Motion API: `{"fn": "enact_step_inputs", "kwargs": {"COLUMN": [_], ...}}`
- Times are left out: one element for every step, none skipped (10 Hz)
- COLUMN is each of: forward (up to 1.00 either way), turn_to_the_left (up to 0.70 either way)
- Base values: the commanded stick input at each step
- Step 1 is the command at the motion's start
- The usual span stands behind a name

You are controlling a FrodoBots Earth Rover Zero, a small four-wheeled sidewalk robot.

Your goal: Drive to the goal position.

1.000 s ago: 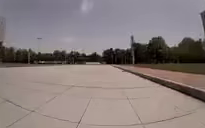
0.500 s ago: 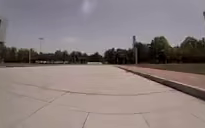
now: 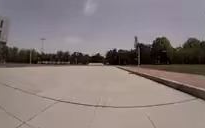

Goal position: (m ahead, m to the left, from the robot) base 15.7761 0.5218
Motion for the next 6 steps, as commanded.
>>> {"fn": "enact_step_inputs", "kwargs": {"forward": [1.00, 1.00, 1.00, 1.00, 1.00, 1.00], "turn_to_the_left": [0.00, 0.00, 0.00, 0.00, 0.00, 0.00]}}
